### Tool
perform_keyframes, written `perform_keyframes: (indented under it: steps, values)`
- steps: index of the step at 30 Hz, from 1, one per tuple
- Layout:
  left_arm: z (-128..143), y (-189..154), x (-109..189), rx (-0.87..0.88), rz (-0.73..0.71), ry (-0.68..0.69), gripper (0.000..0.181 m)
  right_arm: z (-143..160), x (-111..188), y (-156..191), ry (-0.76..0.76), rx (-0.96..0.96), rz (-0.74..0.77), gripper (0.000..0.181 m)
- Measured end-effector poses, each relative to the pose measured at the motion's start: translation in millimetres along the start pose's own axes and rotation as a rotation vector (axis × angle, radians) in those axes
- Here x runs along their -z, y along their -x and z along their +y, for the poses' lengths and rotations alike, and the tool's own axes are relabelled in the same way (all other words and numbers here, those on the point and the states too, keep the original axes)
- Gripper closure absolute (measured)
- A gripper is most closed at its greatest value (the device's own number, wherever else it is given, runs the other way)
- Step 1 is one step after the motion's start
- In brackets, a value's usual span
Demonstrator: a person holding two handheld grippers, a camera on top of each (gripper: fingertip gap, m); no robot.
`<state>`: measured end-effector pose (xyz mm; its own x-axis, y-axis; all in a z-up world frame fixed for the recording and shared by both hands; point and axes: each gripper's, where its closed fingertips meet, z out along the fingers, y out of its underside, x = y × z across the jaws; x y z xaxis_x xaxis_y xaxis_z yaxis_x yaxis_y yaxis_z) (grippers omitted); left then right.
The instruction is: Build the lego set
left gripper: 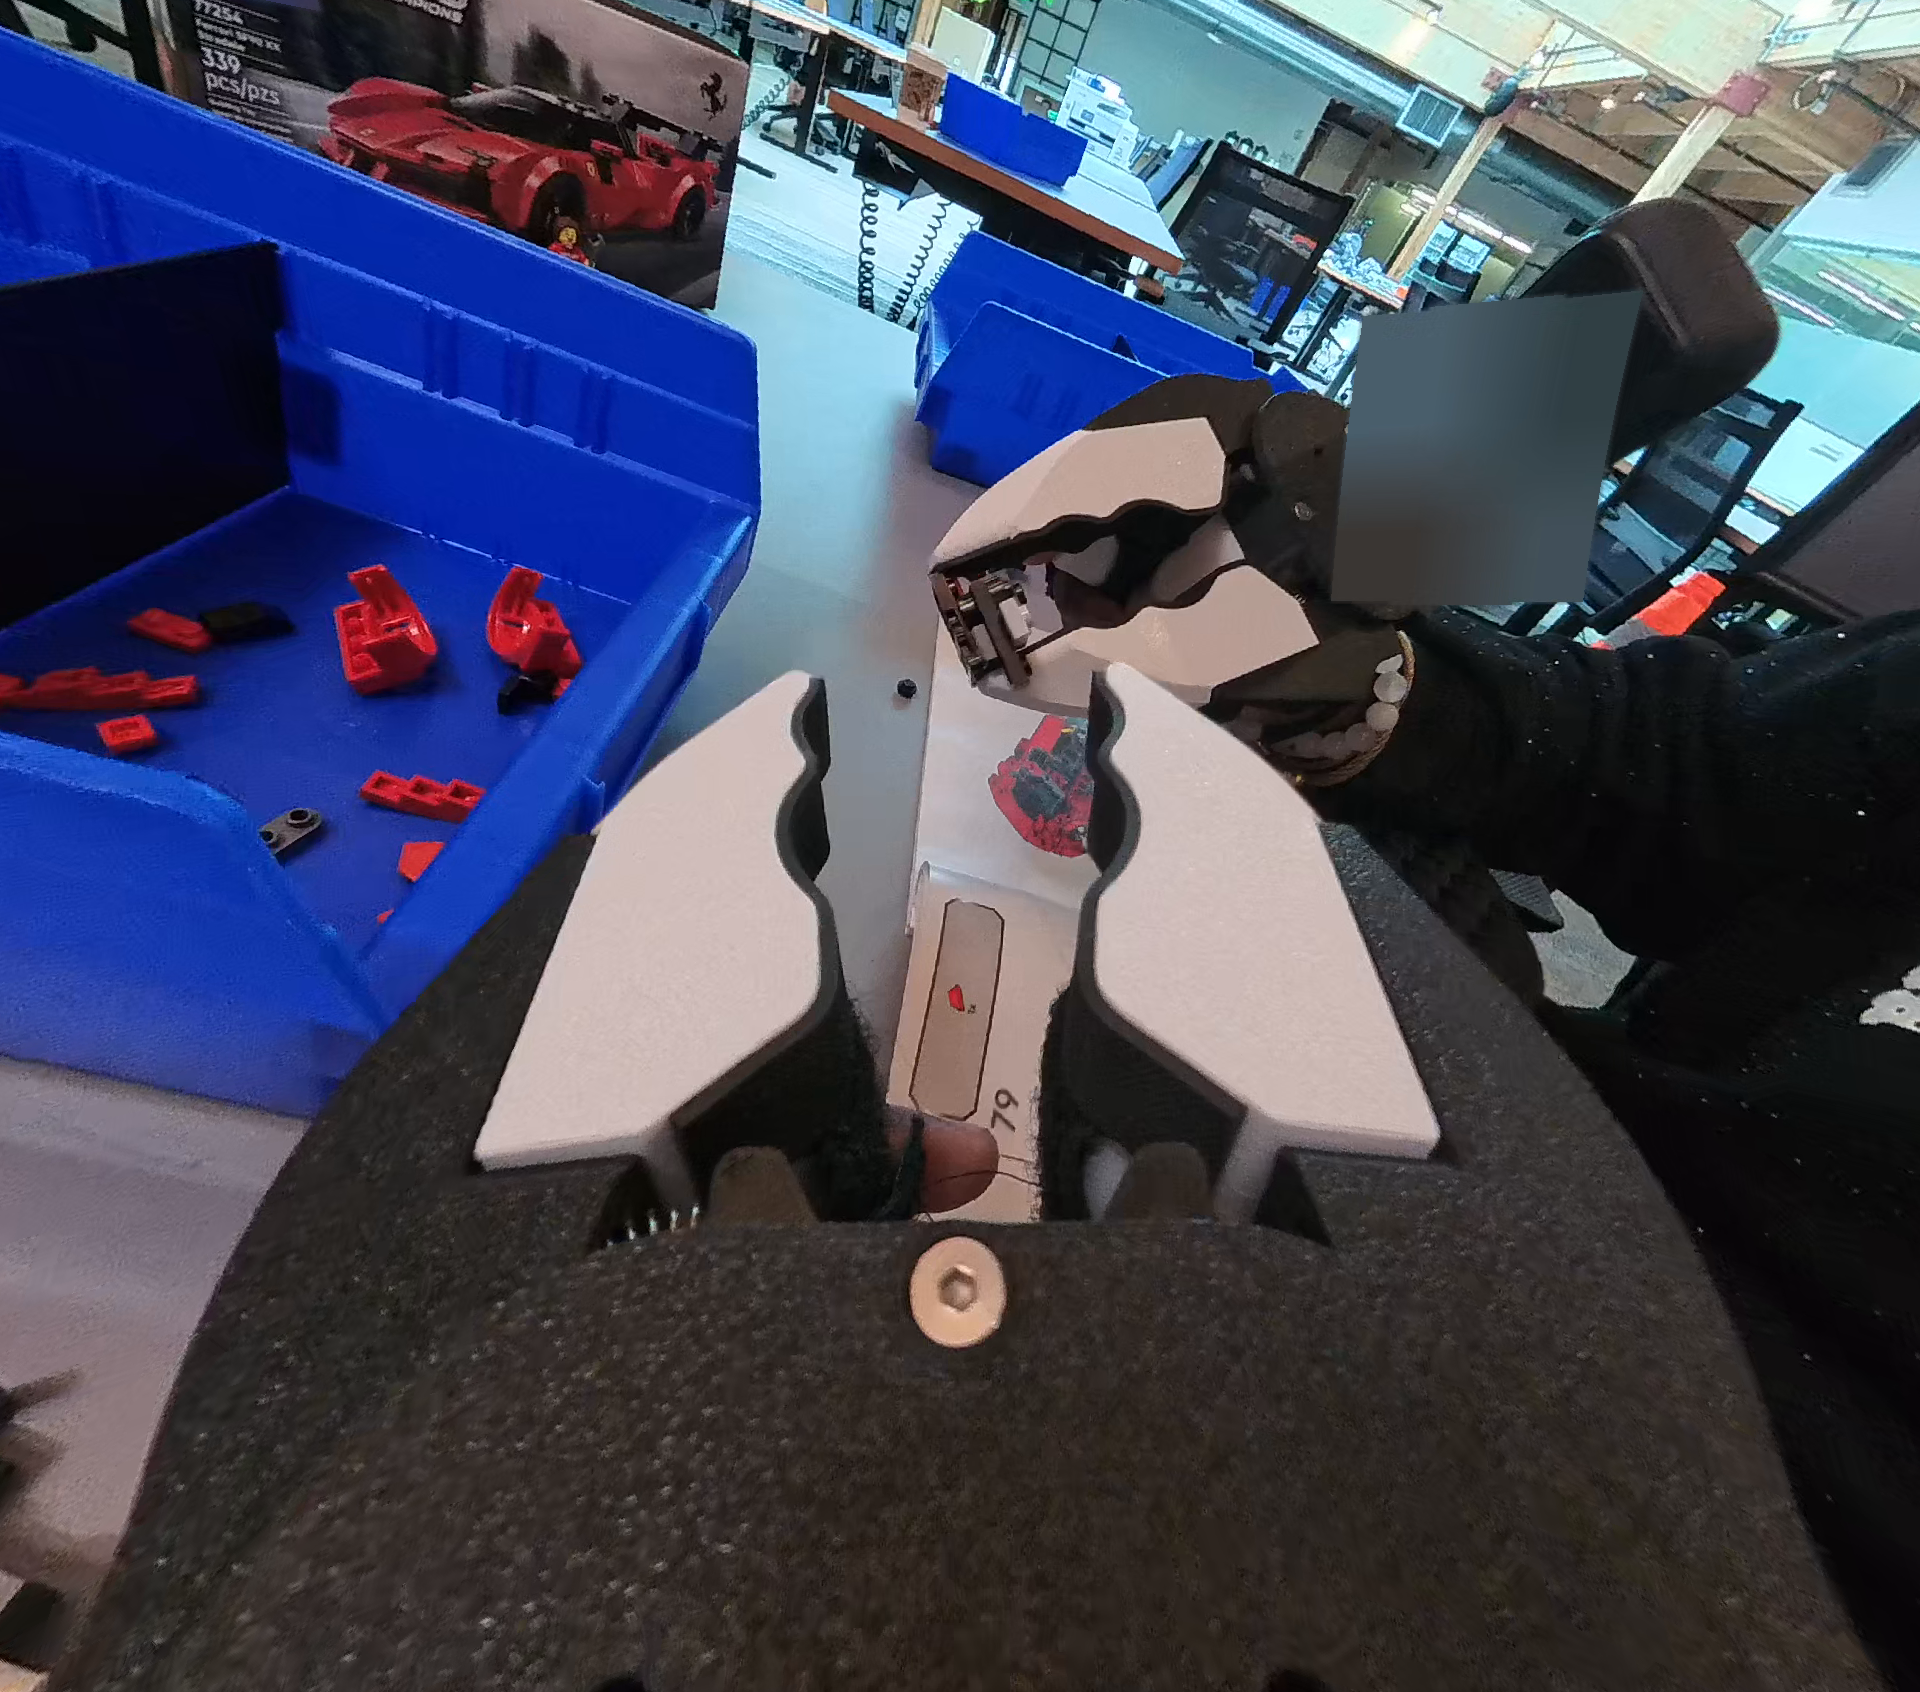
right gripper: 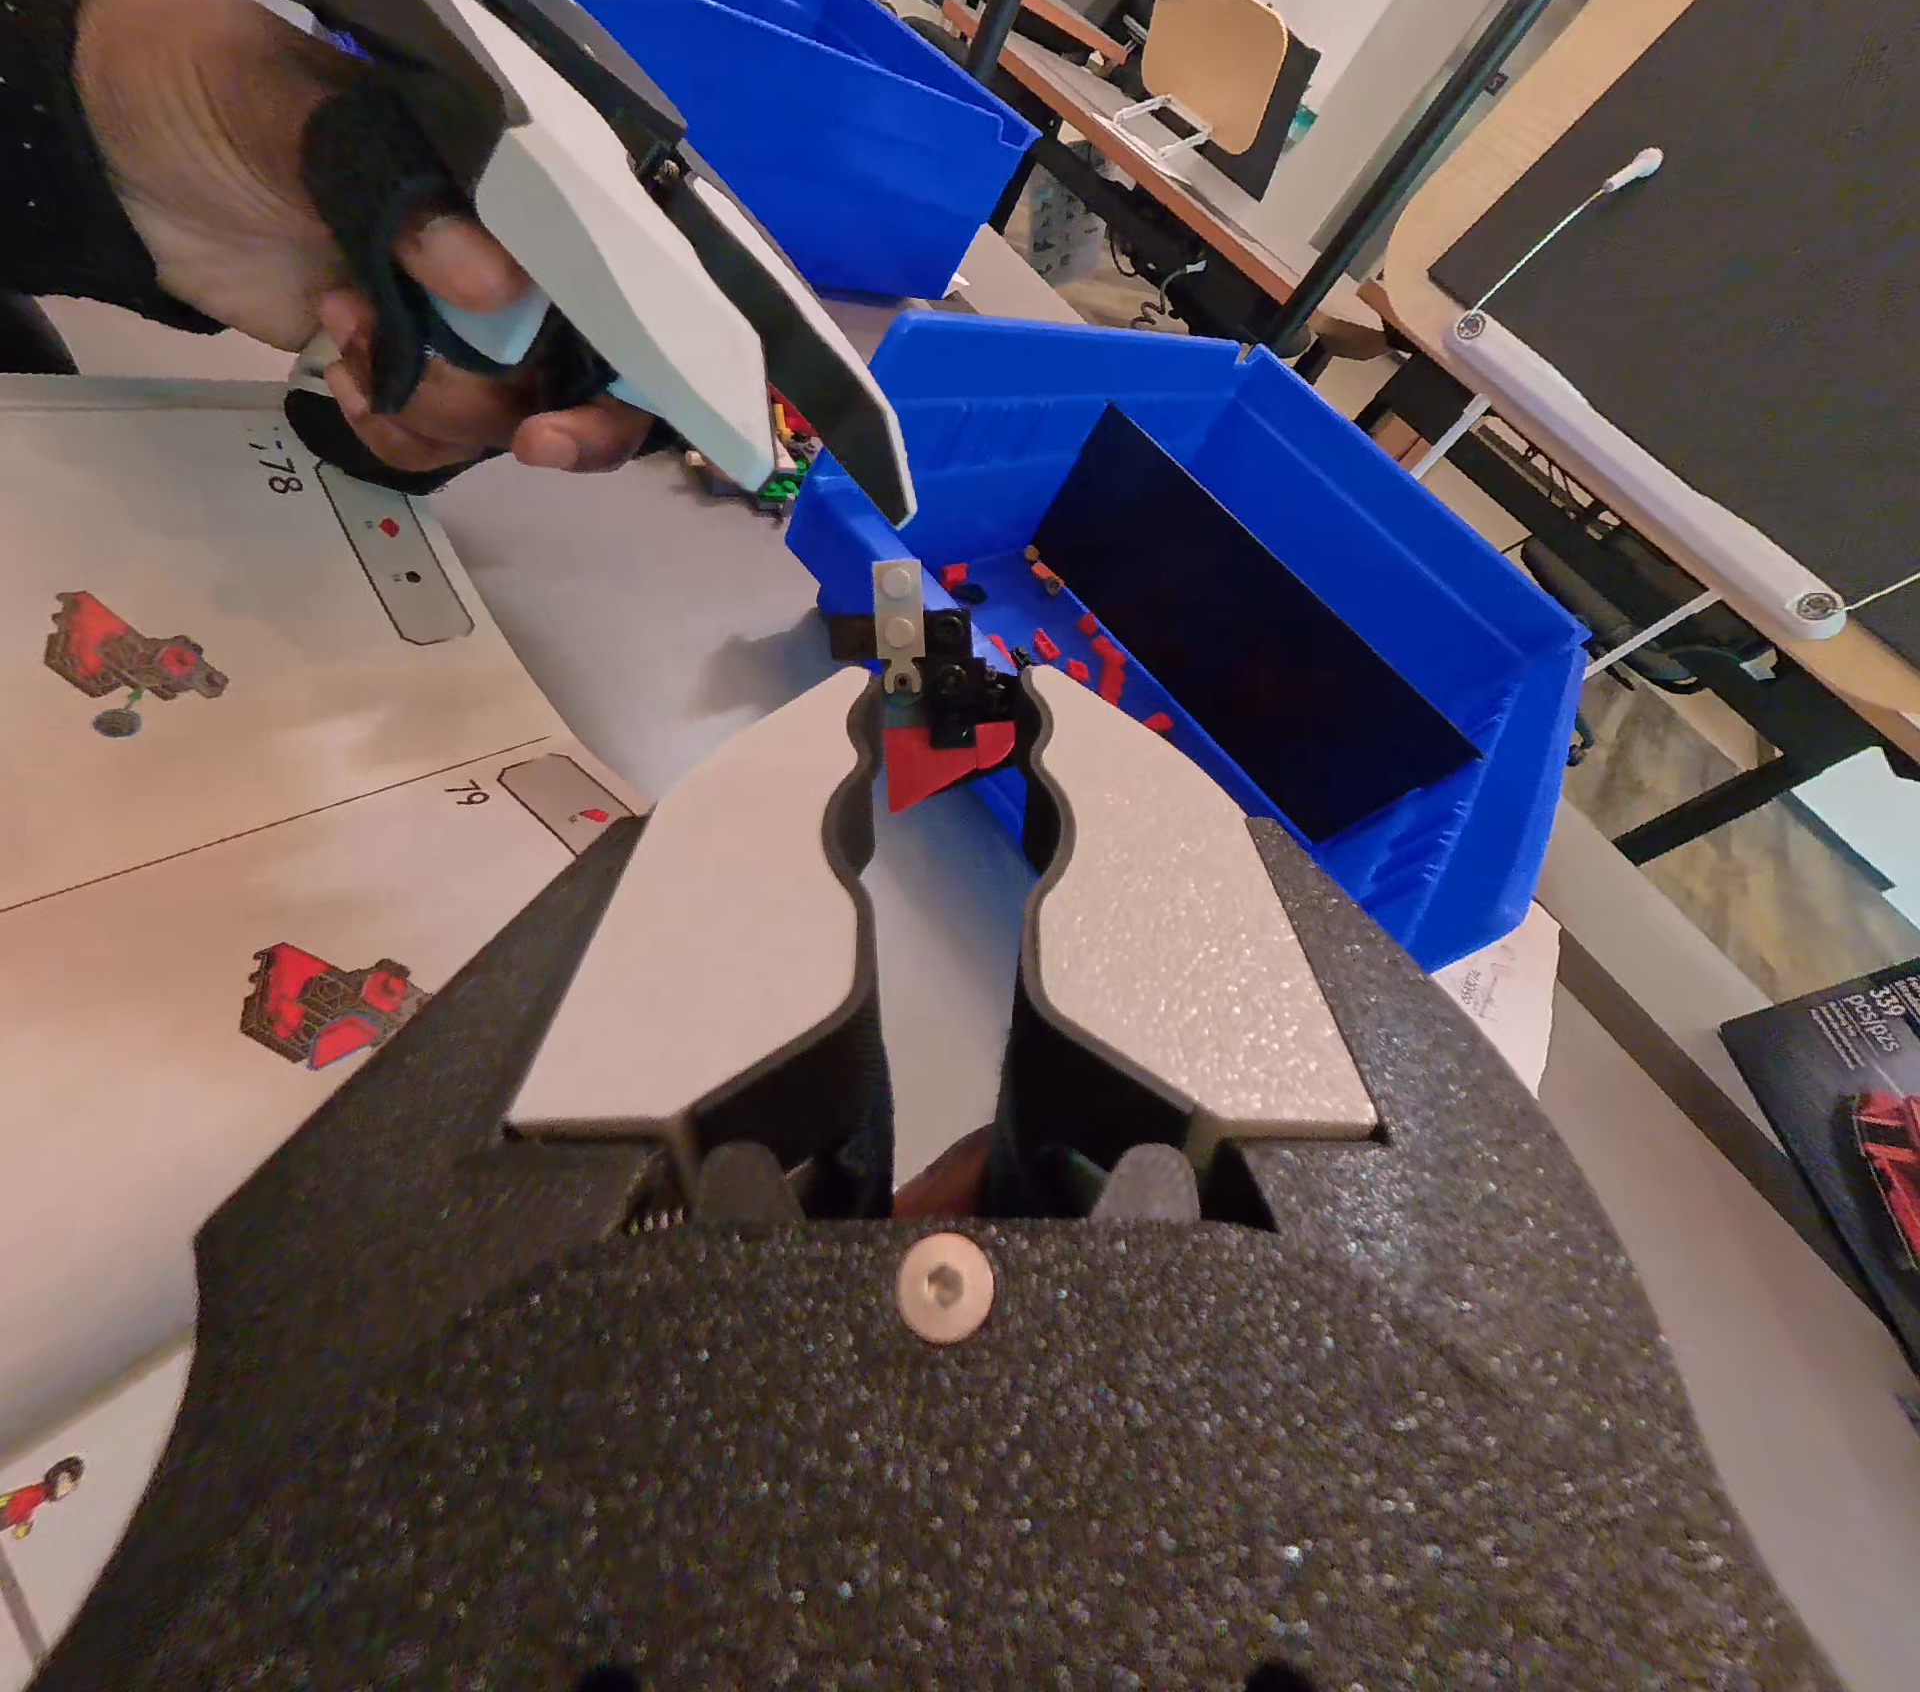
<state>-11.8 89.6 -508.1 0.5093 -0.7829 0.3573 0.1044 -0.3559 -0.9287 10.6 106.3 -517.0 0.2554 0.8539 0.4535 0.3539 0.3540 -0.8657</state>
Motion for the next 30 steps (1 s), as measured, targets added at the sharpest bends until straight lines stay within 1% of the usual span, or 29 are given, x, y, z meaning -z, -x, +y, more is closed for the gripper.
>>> perform_keyframes:
  steps: [8,11,15,18,22,25,30]
  values:
    - [3,-1,-2,0.004,0.0,0.012,0.134,-3,0,3,-0.015,0.014,-0.009,0.157]
    - [5,0,-3,0.014,0.004,0.02,0.134,-6,1,3,-0.042,0.053,0.003,0.157]
    - [6,-9,-6,0.003,0.045,0.031,0.133,-9,4,-2,-0.044,0.202,0.09,0.157]
    - [8,-14,-9,-0.035,0.046,0.043,0.133,-12,5,0,-0.038,0.334,0.134,0.157]
    - [7,-15,-11,-0.018,0.047,0.037,0.135,-14,2,9,-0.018,0.443,0.149,0.157]
    - [13,-10,-12,-0.005,0.016,0.07,0.137,-15,1,15,-0.007,0.551,0.165,0.157]
    - [18,-15,-16,-0.034,0.027,0.101,0.14,-21,0,28,0.004,0.745,0.204,0.157]
